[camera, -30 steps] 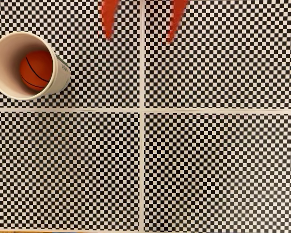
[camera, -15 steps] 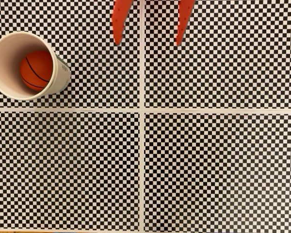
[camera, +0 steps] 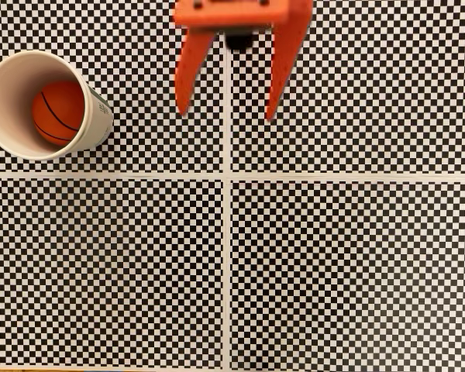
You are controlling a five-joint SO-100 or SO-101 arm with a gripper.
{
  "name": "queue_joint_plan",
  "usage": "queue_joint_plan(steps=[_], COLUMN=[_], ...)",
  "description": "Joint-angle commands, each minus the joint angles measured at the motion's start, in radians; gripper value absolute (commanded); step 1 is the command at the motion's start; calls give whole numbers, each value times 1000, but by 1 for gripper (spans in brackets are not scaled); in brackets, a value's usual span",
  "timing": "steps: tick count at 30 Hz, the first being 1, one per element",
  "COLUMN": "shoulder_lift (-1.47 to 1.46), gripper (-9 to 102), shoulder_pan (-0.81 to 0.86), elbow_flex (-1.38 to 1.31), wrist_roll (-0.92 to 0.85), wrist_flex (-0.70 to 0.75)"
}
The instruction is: Grasp basketball and place into cup.
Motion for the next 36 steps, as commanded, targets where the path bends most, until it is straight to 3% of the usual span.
queue_joint_plan(steps=[1, 7, 15, 26, 36], shoulder_lift=[14, 14, 14, 14, 14], gripper=[28, 26, 15, 0, 0], shoulder_pan=[5, 12, -21, -44, -41], elbow_flex=[49, 218, 311, 314, 314], wrist_roll=[-26, -29, -3, 0, 32], wrist_flex=[-75, -282, -279, -21, 272])
